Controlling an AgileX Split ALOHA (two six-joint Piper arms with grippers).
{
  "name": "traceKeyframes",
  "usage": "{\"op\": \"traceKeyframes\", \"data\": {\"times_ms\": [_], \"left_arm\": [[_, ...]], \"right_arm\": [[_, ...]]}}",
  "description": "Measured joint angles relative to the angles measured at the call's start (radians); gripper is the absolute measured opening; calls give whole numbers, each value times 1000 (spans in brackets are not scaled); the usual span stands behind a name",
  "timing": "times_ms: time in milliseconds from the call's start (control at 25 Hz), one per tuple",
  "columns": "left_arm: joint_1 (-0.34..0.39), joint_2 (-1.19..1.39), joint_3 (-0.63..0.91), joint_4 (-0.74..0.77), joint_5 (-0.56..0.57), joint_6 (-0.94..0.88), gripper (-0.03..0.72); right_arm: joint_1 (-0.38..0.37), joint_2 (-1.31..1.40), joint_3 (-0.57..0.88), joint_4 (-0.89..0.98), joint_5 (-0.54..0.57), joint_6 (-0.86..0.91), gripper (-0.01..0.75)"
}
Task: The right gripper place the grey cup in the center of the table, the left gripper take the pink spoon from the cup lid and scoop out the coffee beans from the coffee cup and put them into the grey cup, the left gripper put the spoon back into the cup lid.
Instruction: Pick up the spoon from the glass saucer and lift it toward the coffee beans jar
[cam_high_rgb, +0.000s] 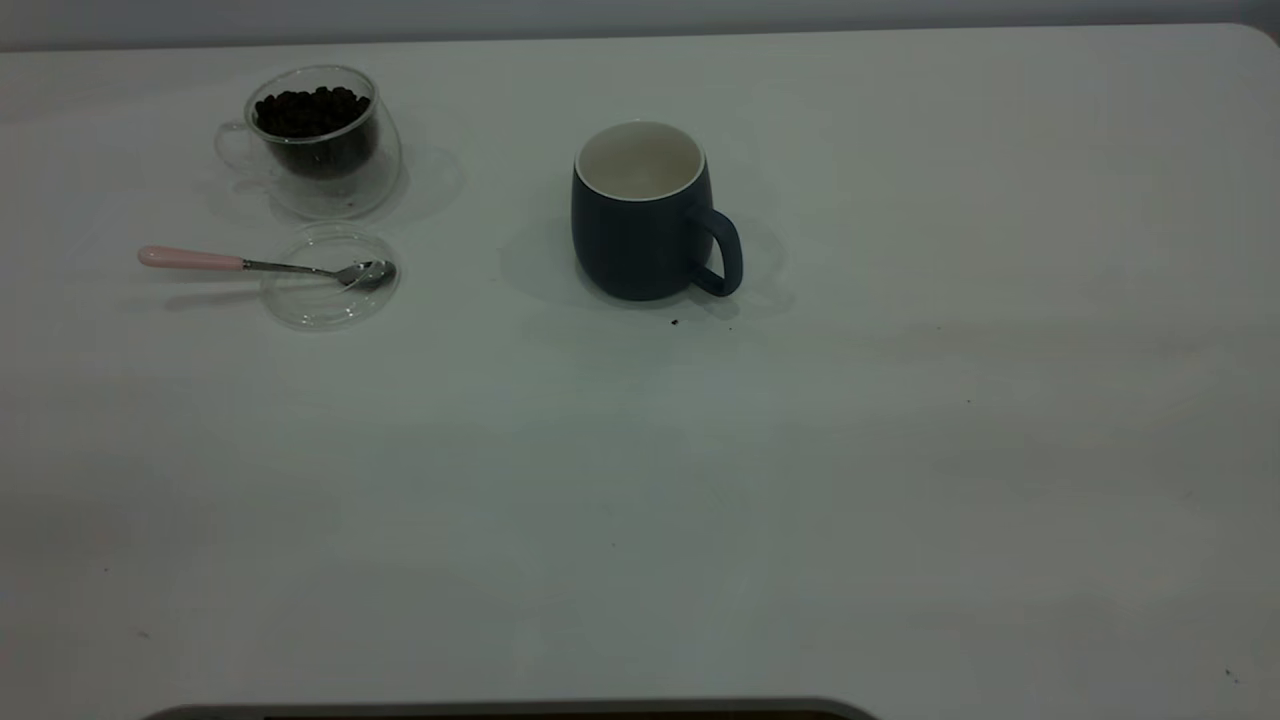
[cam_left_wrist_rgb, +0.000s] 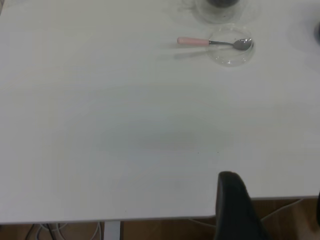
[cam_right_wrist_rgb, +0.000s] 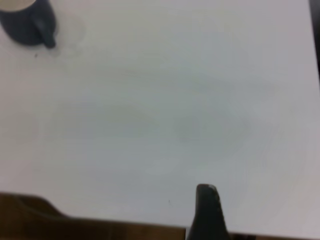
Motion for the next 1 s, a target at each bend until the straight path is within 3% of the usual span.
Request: {"op": "traceKeyframes", "data": {"times_ms": [1000], "left_arm": [[0,0,0,0,0,0,447]], "right_arm": [[-18,-72,38,-13,-26,4,591]]}}
